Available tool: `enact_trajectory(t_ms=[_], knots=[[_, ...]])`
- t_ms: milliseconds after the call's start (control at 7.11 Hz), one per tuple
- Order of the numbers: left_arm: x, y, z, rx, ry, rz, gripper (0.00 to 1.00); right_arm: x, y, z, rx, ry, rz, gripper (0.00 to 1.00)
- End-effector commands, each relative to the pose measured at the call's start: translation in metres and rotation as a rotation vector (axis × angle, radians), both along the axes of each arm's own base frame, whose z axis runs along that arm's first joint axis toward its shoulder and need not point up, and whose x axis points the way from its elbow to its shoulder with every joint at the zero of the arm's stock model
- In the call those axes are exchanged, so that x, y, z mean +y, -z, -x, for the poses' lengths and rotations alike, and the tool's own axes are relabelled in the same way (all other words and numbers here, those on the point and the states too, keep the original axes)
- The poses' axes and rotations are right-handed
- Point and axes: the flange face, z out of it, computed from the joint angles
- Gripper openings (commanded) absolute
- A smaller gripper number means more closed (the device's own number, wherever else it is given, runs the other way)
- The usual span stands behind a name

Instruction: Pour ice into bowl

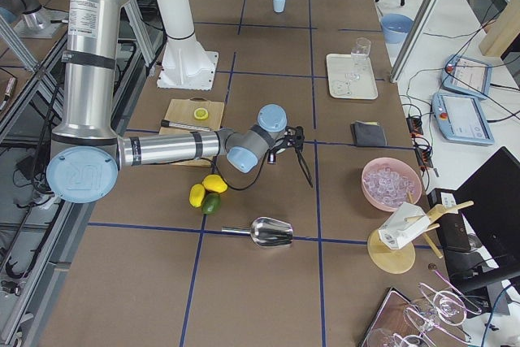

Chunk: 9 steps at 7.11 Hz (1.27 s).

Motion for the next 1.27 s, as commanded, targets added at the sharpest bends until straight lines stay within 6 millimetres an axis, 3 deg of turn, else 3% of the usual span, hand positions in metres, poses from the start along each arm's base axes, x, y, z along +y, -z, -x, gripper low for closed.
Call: enact_trajectory(t_ms=[0, 141, 281, 422, 703, 844, 1125], knots=[[0.022, -0.004, -0.032, 0.035, 0.040, 0.026, 1.00, -0.026, 0.069, 0.022, -0.092, -0.044, 0.092, 0.00], [0.032, -0.006, -0.057, 0.046, 0.065, 0.039, 1.00, -0.040, 0.105, 0.050, -0.108, -0.043, 0.126, 0.00], [0.043, -0.011, -0.076, 0.047, 0.098, 0.044, 1.00, -0.043, 0.148, 0.092, -0.128, -0.029, 0.174, 0.00], [0.058, -0.027, -0.098, 0.037, 0.132, 0.047, 1.00, -0.040, 0.190, 0.136, -0.133, -0.014, 0.227, 0.00], [0.076, -0.064, -0.121, -0.006, 0.189, 0.011, 1.00, -0.025, 0.271, 0.230, -0.055, -0.018, 0.217, 0.00], [0.079, -0.076, -0.129, -0.019, 0.216, -0.014, 1.00, -0.007, 0.302, 0.267, -0.032, -0.023, 0.237, 0.00], [0.072, -0.091, -0.158, -0.033, 0.283, -0.086, 0.99, 0.013, 0.337, 0.312, -0.041, -0.027, 0.261, 0.00]])
